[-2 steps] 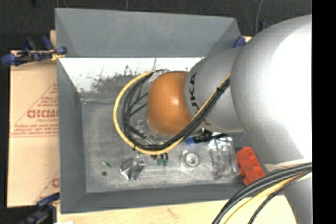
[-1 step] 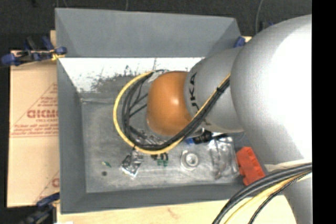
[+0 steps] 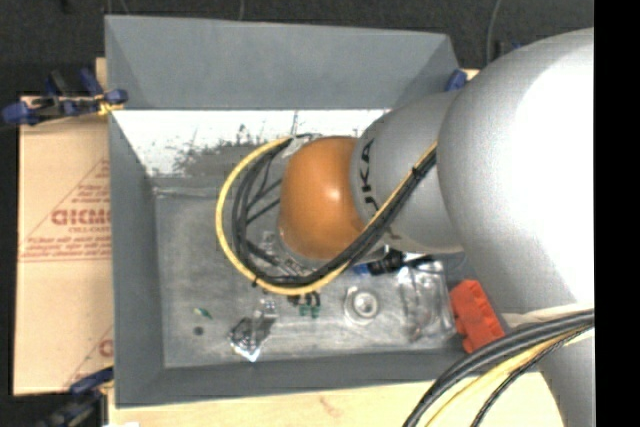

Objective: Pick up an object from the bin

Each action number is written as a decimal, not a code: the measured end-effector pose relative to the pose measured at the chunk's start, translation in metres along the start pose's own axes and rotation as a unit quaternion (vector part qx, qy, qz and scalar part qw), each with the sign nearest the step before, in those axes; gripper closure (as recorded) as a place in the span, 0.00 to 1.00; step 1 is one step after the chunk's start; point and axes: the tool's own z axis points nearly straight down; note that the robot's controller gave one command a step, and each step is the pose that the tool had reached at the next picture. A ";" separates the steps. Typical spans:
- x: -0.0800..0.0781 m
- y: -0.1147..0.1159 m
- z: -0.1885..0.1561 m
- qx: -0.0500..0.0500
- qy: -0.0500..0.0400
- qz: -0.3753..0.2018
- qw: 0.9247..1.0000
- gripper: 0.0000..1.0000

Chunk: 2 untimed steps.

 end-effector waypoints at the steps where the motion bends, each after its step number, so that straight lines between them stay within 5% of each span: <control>1: 0.027 0.009 -0.001 0.000 -0.005 0.097 0.995 0.00; 2: 0.026 0.010 -0.002 0.000 -0.005 0.098 0.995 1.00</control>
Offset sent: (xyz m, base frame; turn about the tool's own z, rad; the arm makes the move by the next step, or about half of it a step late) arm -0.0336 0.0117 -0.0060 0.1934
